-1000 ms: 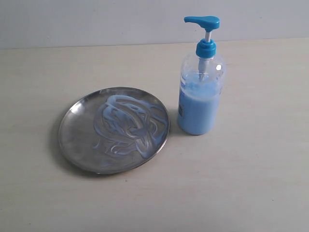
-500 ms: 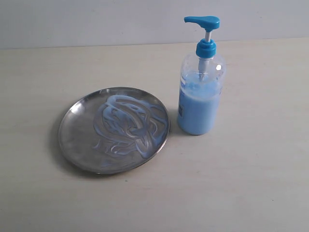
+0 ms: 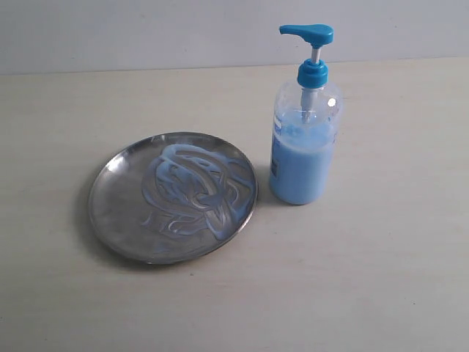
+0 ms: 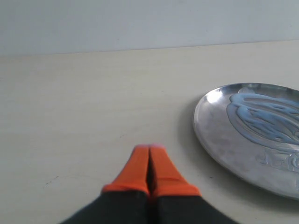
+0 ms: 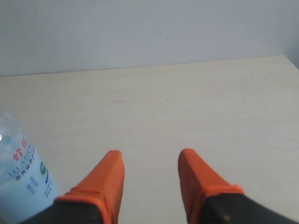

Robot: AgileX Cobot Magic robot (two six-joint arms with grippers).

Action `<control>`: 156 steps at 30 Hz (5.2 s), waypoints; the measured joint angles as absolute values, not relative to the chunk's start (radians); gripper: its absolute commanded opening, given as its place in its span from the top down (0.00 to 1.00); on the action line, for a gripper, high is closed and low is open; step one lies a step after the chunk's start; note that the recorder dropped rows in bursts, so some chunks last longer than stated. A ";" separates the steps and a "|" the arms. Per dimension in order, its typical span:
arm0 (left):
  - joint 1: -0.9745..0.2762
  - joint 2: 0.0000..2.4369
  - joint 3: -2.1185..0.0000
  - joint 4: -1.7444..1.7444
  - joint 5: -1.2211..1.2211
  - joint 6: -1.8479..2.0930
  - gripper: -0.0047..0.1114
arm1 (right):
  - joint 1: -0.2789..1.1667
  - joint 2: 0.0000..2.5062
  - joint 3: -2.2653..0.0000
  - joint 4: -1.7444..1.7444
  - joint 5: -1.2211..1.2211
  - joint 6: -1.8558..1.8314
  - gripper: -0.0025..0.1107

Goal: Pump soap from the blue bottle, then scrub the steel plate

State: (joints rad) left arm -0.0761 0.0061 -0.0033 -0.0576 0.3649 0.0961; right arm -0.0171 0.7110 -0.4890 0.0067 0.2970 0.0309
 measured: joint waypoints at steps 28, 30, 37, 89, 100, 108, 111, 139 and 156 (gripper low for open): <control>-0.076 0.006 -0.003 -0.058 0.365 0.096 0.96 | -0.017 0.735 -0.489 0.253 0.328 -0.038 0.62; -0.076 0.006 -0.003 -0.058 0.365 0.096 0.96 | -0.017 0.766 -0.489 0.342 0.379 -0.128 0.60; -0.076 0.006 -0.003 -0.058 0.365 0.096 0.96 | -0.017 0.920 -0.489 0.754 0.508 -0.551 0.32; -0.076 0.006 -0.003 -0.058 0.365 0.096 0.96 | 0.512 1.393 -0.489 0.391 -0.029 -0.264 0.11; -0.076 0.006 -0.003 -0.058 0.365 0.096 0.96 | 0.544 1.466 -0.489 0.513 -0.254 -0.273 0.11; -0.076 0.006 -0.003 -0.058 0.365 0.096 0.96 | 0.544 1.501 -0.489 0.502 -0.288 -0.318 0.11; -0.076 0.006 -0.003 -0.058 0.365 0.096 0.96 | 0.544 1.517 -0.489 0.463 -0.297 -0.280 0.11; -0.076 0.006 -0.003 -0.058 0.365 0.096 0.96 | 0.545 1.785 -0.491 0.140 -0.772 -0.015 0.11; -0.076 0.006 -0.003 -0.058 0.365 0.098 0.96 | 0.545 1.832 -0.540 0.160 -0.845 0.050 0.11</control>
State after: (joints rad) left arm -0.0761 0.0061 -0.0033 -0.0576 0.3649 0.0980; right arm 0.5446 1.8316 -0.5399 0.1604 -0.8450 0.0503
